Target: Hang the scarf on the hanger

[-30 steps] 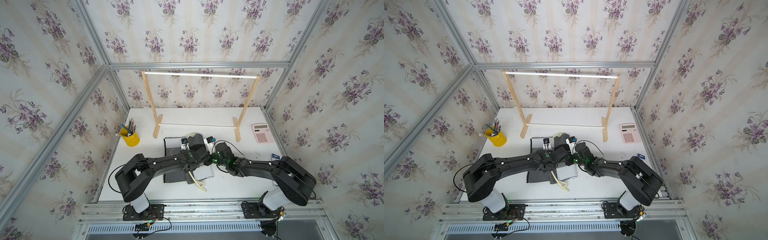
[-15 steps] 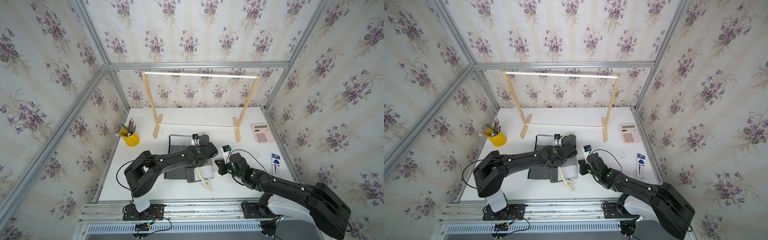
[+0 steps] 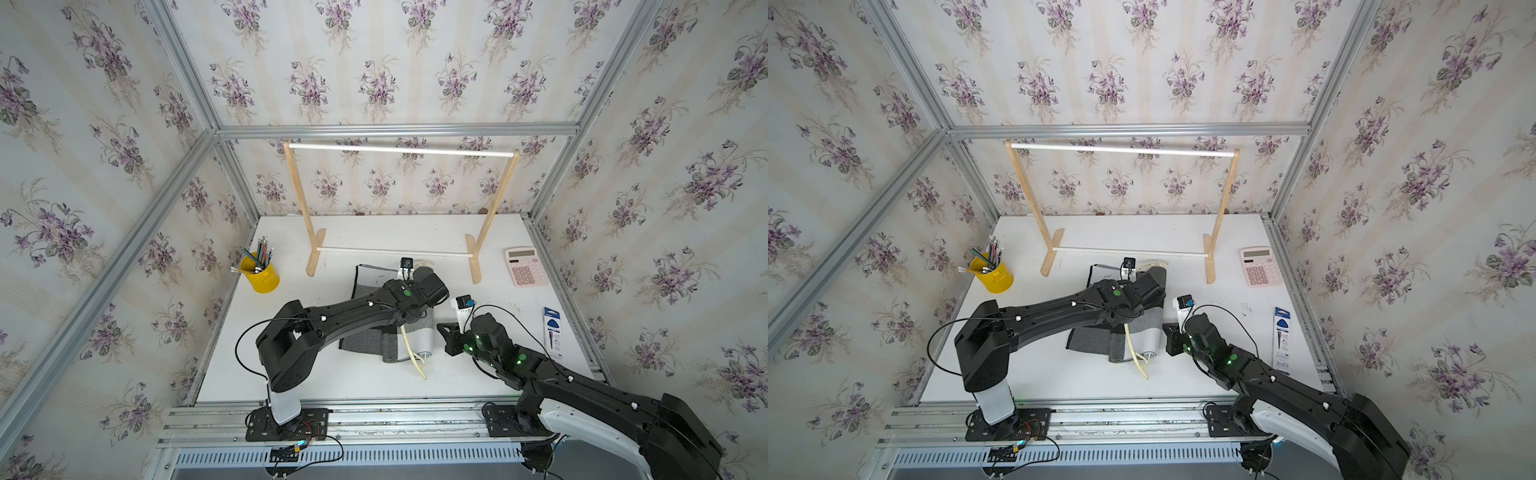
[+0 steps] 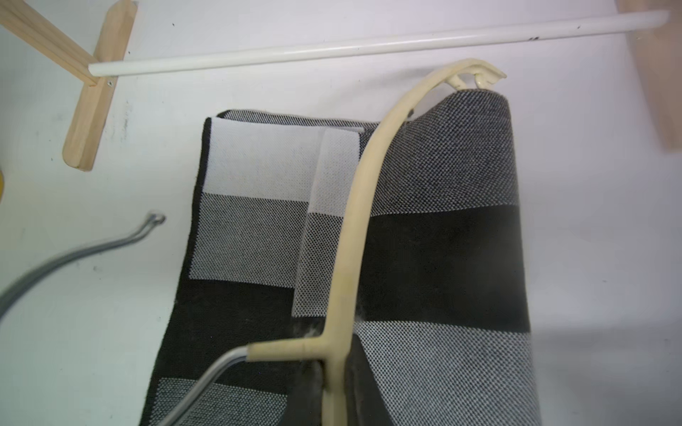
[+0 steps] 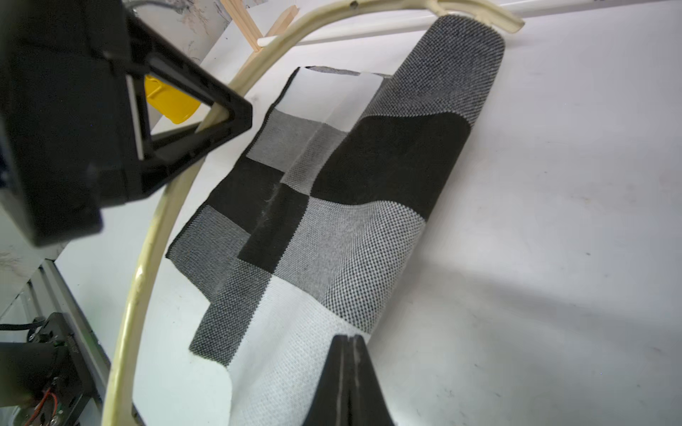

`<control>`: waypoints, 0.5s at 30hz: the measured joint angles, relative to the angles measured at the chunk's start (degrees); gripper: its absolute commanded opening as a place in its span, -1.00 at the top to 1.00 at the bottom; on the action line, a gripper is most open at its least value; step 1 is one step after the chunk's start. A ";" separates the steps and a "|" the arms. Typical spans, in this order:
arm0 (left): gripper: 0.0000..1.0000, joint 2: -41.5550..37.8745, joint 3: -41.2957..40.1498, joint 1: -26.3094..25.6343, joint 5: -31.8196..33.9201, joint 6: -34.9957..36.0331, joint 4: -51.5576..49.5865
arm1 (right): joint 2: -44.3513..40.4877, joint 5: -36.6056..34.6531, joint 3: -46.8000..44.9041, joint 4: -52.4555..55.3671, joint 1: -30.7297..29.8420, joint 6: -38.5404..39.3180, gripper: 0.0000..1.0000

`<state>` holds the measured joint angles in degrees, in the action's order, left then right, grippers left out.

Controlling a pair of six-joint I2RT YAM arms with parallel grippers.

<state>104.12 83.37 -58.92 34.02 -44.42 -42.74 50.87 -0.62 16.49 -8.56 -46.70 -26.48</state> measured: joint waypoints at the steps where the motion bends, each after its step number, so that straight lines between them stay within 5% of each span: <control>1: 1.00 -0.17 1.14 0.00 0.24 0.96 -0.87 | -0.57 0.35 0.13 0.09 -0.42 0.26 0.69; 5: 1.00 -0.09 4.72 -0.09 0.79 3.37 -3.85 | -1.44 1.57 2.80 0.79 -3.28 2.45 0.43; 15: 1.00 3.91 14.01 -0.94 3.58 6.60 -12.09 | 6.51 -1.29 13.66 4.35 -11.43 6.75 0.25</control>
<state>108.03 97.38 -59.86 37.60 -37.82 -54.83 57.39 -1.91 30.15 -4.21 -58.13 -19.73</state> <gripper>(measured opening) 0.119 0.361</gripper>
